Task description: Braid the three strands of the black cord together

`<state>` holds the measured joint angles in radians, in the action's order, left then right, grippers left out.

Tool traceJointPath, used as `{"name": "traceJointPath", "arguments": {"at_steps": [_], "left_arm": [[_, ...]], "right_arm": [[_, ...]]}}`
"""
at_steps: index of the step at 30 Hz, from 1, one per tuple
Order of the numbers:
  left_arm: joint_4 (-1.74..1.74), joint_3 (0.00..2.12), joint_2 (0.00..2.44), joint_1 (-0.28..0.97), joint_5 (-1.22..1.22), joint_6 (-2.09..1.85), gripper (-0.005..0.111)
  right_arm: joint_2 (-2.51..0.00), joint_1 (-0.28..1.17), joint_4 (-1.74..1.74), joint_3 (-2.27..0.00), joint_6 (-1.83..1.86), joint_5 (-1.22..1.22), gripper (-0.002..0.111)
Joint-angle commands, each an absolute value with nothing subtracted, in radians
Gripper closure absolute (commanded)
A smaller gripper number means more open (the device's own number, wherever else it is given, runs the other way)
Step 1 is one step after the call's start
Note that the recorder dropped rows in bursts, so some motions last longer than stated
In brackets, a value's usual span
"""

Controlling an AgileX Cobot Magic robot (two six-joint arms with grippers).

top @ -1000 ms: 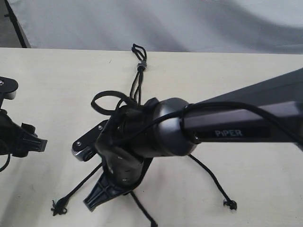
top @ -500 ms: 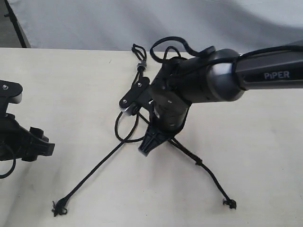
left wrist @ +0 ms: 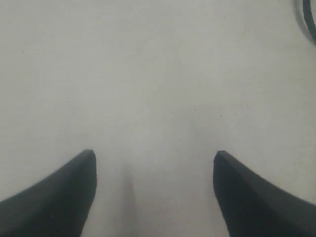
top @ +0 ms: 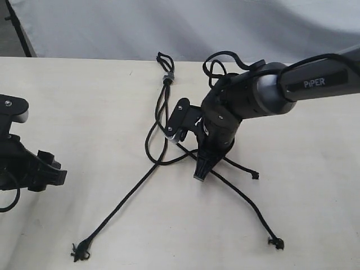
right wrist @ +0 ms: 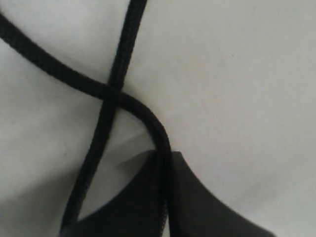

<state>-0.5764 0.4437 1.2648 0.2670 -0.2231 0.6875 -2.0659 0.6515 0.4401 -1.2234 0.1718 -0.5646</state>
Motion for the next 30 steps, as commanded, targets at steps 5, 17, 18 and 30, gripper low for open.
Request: {"name": "traceJointPath", "arguments": {"at_steps": [5, 17, 18, 30], "left_arm": [[-0.562, 0.437, 1.259, 0.371, -0.210, 0.678, 0.043], [-0.578, 0.437, 1.370, 0.568, -0.129, 0.669, 0.043], [-0.579, 0.437, 1.398, 0.568, -0.090, 0.659, 0.043], [-0.579, 0.449, 1.611, 0.435, 0.044, 0.634, 0.046]], "right_arm": [[-2.061, 0.718, 0.211, -1.220, 0.354, -0.661, 0.109], [-2.061, 0.738, 0.204, -1.220, 0.363, -0.675, 0.109], [-2.061, 0.738, 0.202, -1.220, 0.363, -0.675, 0.109], [-2.061, 0.738, 0.200, -1.220, 0.363, -0.688, 0.109]]}}
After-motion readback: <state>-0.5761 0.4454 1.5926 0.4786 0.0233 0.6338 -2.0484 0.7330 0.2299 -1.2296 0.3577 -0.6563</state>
